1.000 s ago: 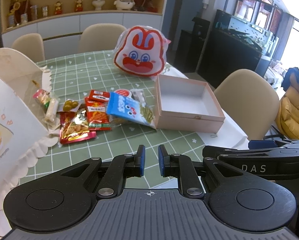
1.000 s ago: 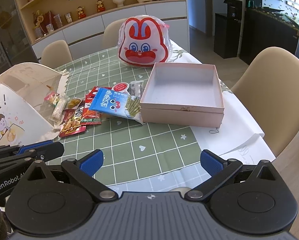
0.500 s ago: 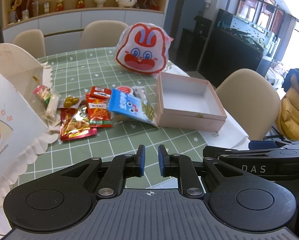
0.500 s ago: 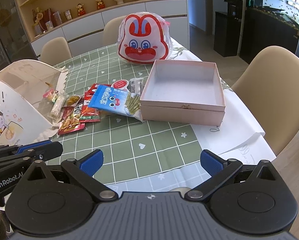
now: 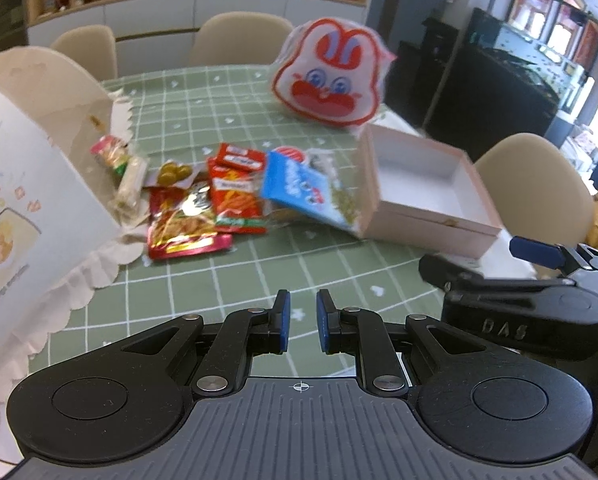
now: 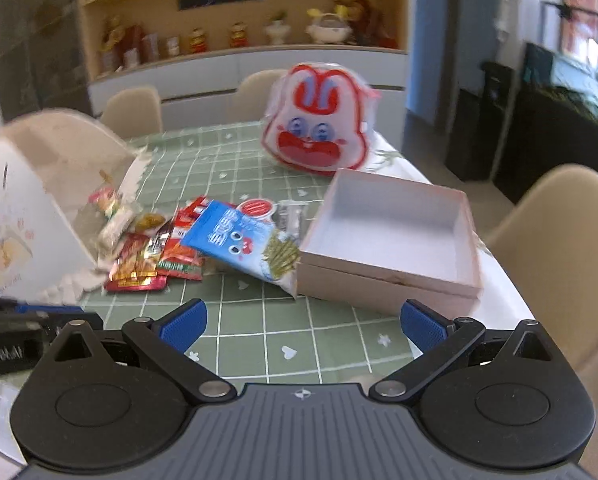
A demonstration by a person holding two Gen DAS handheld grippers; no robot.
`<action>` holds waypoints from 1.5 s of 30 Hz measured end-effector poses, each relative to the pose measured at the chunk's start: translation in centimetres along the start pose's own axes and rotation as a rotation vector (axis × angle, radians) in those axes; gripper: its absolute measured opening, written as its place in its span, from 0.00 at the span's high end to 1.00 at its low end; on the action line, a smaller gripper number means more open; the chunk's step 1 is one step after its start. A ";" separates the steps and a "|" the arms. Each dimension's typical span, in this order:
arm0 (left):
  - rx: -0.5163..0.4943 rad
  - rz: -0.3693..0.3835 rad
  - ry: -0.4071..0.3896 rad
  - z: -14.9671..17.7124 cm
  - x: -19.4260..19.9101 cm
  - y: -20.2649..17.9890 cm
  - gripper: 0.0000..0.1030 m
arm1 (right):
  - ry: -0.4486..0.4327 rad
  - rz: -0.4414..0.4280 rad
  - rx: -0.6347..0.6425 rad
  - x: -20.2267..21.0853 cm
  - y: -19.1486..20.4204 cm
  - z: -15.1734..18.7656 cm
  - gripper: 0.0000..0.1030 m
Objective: Organize snacks
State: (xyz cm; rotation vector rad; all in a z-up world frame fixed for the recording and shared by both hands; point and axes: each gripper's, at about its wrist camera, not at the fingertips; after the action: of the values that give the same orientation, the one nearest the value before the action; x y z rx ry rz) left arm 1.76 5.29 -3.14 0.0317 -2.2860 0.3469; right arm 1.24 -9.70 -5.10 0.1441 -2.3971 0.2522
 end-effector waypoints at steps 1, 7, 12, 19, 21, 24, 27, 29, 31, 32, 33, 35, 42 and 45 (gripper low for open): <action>0.011 -0.005 0.006 -0.1 -0.4 0.6 0.82 | 0.007 -0.007 0.024 -0.6 0.4 0.0 0.00; 0.231 0.076 0.092 -0.6 -4.0 6.7 0.83 | 0.081 -0.078 0.106 -5.3 3.5 -0.2 0.00; 0.330 0.081 0.067 -0.2 -4.5 11.4 0.82 | 0.123 -0.117 0.145 -9.4 6.4 -2.8 0.00; 0.260 -0.080 -0.026 0.2 -3.9 15.0 0.82 | 0.144 -0.315 0.149 -15.0 12.8 -9.0 0.03; 0.271 -0.096 -0.047 0.4 -4.1 16.0 0.82 | 0.154 -0.369 0.177 -16.6 15.6 -10.4 0.14; 0.317 -0.083 -0.044 0.7 -4.2 17.1 0.82 | 0.178 -0.418 0.208 -19.0 19.6 -11.6 0.37; 0.335 -0.082 -0.047 1.3 -3.5 17.6 0.82 | 0.222 -0.459 0.191 -21.3 23.0 -11.8 0.51; 0.348 -0.090 -0.043 1.7 -3.0 17.8 0.82 | 0.229 -0.470 0.172 -22.5 24.9 -11.7 0.51; 0.361 -0.104 -0.046 2.0 -2.7 18.2 0.82 | 0.240 -0.464 0.169 -23.8 26.5 -11.5 0.52; 0.368 -0.112 -0.048 2.1 -2.6 18.4 0.82 | 0.256 -0.466 0.170 -24.3 26.9 -11.4 0.52; 0.376 -0.119 -0.048 2.2 -2.5 18.6 0.82 | 0.277 -0.471 0.172 -24.9 27.4 -11.2 0.52; 0.393 -0.128 -0.048 2.3 -2.5 18.9 0.82 | 0.280 -0.484 0.188 -25.3 27.8 -11.0 0.62; 0.435 -0.082 -0.068 1.8 -2.4 18.7 0.82 | 0.349 -0.576 0.141 -21.0 21.9 -10.4 0.71; 0.449 -0.051 -0.051 1.7 -3.1 18.5 0.82 | 0.377 -0.621 0.159 -17.8 19.1 -8.4 0.72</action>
State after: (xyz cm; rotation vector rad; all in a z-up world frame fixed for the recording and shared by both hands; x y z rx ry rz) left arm 0.18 22.36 -10.89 0.3295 -2.2088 0.8326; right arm 16.56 11.38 -13.68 0.8196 -1.8512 0.1562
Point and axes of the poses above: each gripper's, at about its wrist camera, not at the fingertips, and x roughly against the way its jaws point, y to its left, z to its underside, and after that the axes turned 7 degrees about z, right-handed
